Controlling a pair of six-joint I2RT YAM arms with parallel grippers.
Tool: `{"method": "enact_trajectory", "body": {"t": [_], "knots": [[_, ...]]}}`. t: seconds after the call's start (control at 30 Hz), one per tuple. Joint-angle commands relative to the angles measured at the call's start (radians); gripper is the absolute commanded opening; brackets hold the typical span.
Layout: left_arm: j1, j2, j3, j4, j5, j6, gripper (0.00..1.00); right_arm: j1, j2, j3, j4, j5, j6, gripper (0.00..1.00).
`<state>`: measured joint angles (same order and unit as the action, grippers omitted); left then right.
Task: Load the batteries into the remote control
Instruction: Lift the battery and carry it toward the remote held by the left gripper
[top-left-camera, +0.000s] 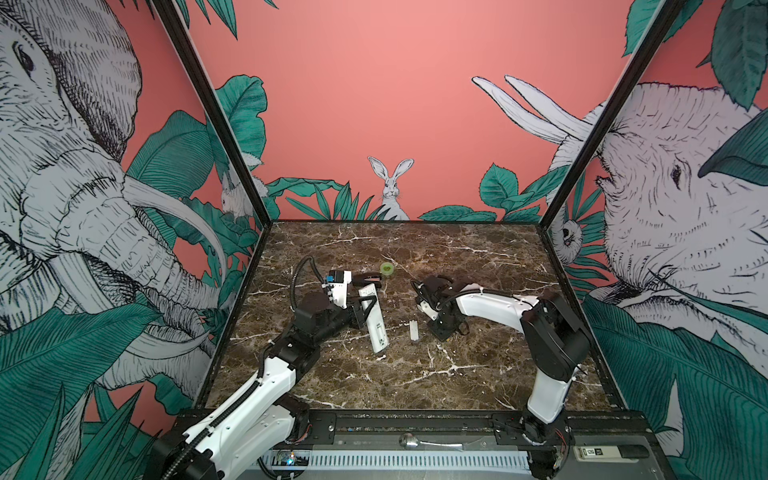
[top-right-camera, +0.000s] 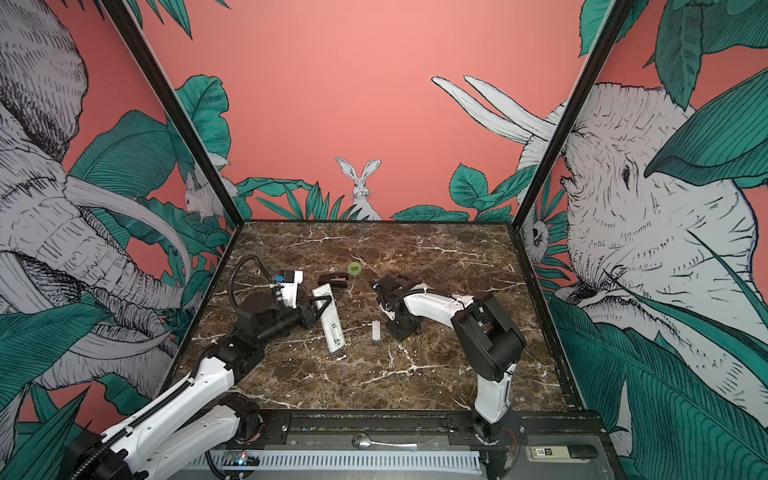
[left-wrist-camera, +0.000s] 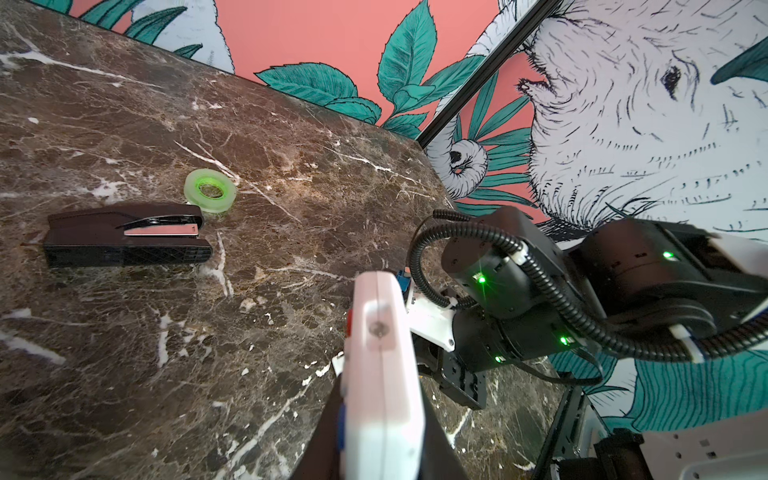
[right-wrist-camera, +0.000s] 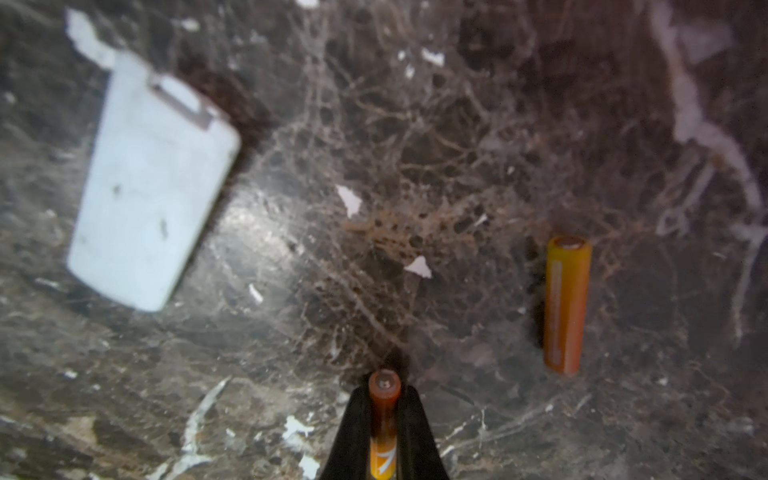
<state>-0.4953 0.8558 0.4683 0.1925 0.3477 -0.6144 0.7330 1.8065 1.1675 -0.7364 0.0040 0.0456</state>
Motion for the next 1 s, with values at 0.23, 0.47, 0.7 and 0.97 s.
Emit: {"method": "enact_trajectory", "body": {"t": [0.23, 0.47, 0.7, 0.97], "knots": [[0.008, -0.014, -0.019, 0.062, 0.038, -0.064, 0.00, 0.101, -0.261, -0.079, 0.146, 0.004, 0.038, 0.06], [0.008, -0.007, -0.024, 0.104, 0.055, -0.100, 0.00, 0.126, -0.468, -0.228, 0.381, -0.053, 0.086, 0.03], [0.007, -0.002, -0.031, 0.158, 0.076, -0.135, 0.00, 0.162, -0.616, -0.332, 0.557, -0.079, 0.113, 0.01], [0.008, 0.001, -0.029, 0.190, 0.091, -0.162, 0.00, 0.240, -0.695, -0.407, 0.789, -0.079, 0.132, 0.01]]}}
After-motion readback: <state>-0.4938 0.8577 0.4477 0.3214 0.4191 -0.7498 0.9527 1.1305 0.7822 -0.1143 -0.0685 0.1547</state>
